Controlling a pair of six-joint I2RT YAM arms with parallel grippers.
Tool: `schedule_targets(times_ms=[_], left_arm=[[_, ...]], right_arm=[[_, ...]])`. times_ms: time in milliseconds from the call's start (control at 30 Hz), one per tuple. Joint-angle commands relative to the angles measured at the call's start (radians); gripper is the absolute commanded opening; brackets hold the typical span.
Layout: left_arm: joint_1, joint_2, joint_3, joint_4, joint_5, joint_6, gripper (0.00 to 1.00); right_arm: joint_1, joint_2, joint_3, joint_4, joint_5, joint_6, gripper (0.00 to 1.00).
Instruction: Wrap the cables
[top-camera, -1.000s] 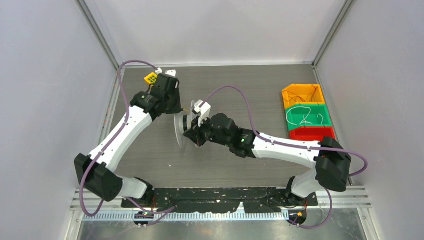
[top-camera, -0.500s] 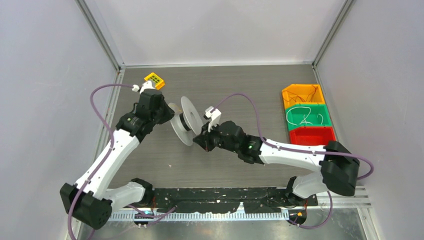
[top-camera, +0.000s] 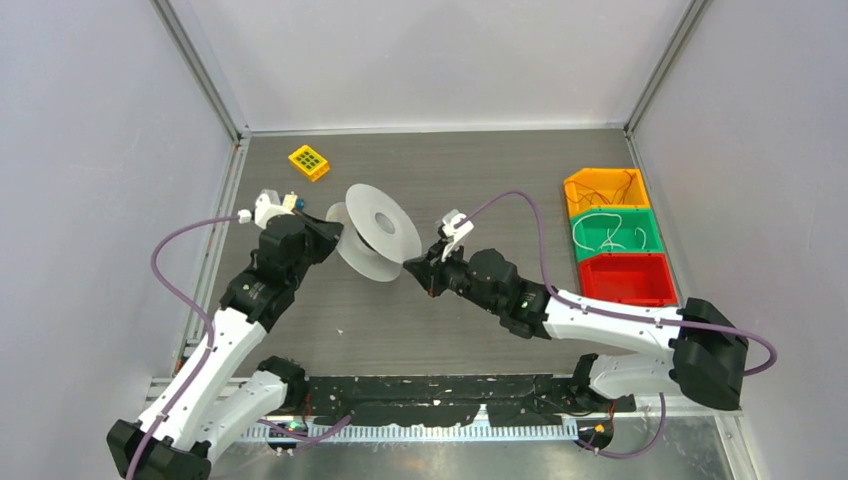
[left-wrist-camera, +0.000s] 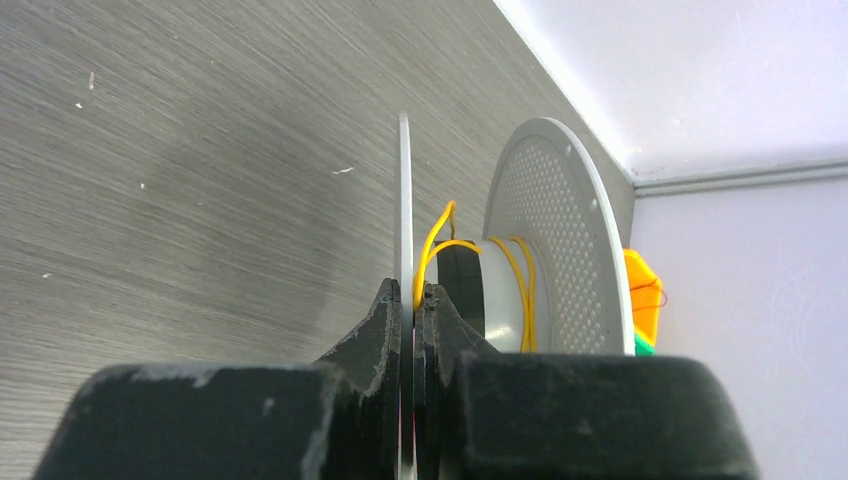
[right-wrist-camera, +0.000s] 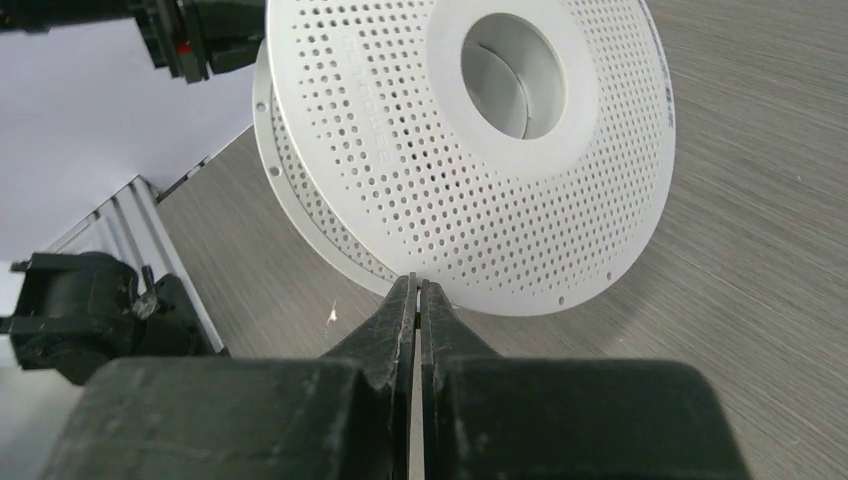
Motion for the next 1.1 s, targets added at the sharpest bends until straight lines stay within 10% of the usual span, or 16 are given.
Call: schedule_targets(times_ms=[0, 700, 1067], left_arm=[[0.000, -0.040, -0.039, 0.233, -0.073, -0.160, 0.00], [-0.004, 0.018, -0.035, 0.097, -0.076, -0.483, 0.00], [-0.003, -0.007, -0.045, 0.177, -0.062, -0.499, 0.00]], right_arm=[[0.006, 0.050, 0.058, 0.090, 0.129, 0.055, 0.06], [0.033, 0.259, 0.246, 0.015, 0.109, -0.478, 0.05], [0.034, 0.153, -0.058, 0.306, -0.026, -0.580, 0.05]])
